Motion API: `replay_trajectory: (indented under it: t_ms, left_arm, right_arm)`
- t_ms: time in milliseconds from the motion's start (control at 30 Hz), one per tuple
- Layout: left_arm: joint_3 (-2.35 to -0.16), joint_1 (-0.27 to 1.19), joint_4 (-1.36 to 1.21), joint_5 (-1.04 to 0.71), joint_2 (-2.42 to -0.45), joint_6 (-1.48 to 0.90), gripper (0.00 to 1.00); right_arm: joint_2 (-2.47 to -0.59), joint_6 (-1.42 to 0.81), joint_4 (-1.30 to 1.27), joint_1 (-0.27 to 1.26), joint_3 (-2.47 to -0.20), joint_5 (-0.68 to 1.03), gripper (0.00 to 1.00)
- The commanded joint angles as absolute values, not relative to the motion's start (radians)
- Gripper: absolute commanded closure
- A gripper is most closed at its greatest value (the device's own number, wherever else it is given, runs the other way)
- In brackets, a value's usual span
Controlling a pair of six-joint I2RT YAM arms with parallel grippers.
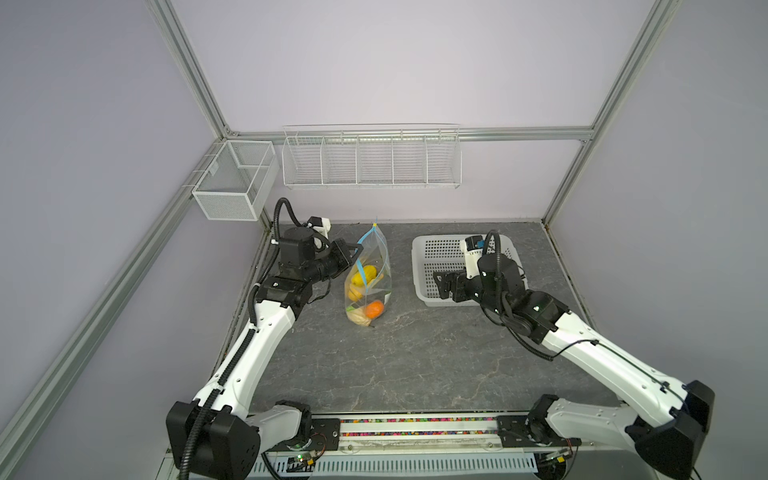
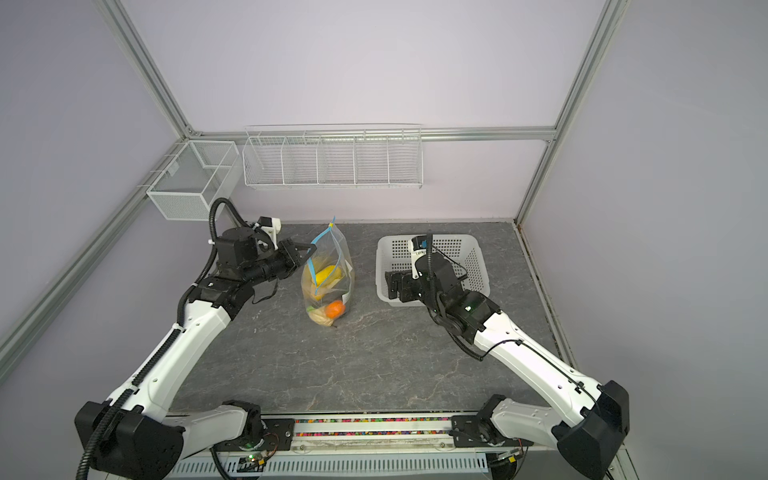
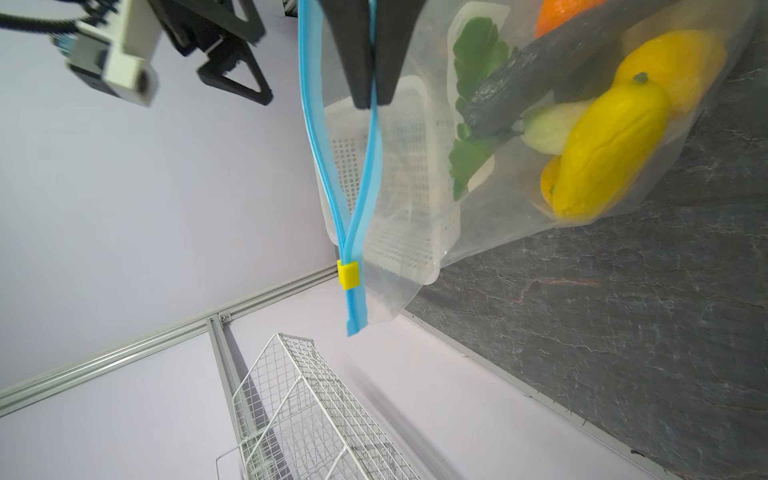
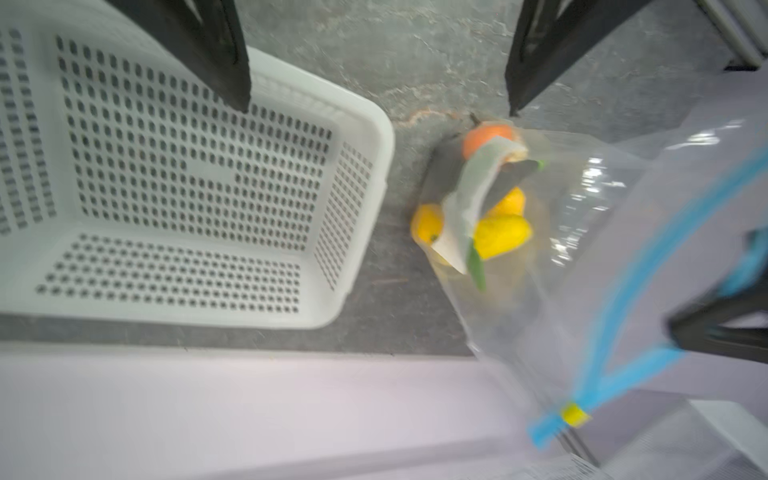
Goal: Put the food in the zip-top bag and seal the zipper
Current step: 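Withdraw the open right gripper back over the white basket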
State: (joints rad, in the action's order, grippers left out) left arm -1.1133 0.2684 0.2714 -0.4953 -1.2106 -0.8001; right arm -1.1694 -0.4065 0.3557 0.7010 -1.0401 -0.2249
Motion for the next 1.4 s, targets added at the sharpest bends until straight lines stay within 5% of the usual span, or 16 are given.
replay_trajectory:
  t_ms: [0,400,1367]
  left_arm:
    - [-1.087,0.266,0.238,-0.539,-1.212,-0.823,1.0]
    - [-1.06,0.267,0.218,-0.535,-1.206,-0.833,1.0]
    - [-1.105,0.266,0.269,-0.546,-1.251,-0.814,1.0]
  right_arm:
    - [-1.181,-0.402,0.449,0.662,-0.961,-0.196,0.0]
    - [-1.347,-0.272,0.243,0.636,-0.773,-0.309,0.02]
    - [-1.688,-0.202,0.217,0.487,-1.12,-0.29,0.06]
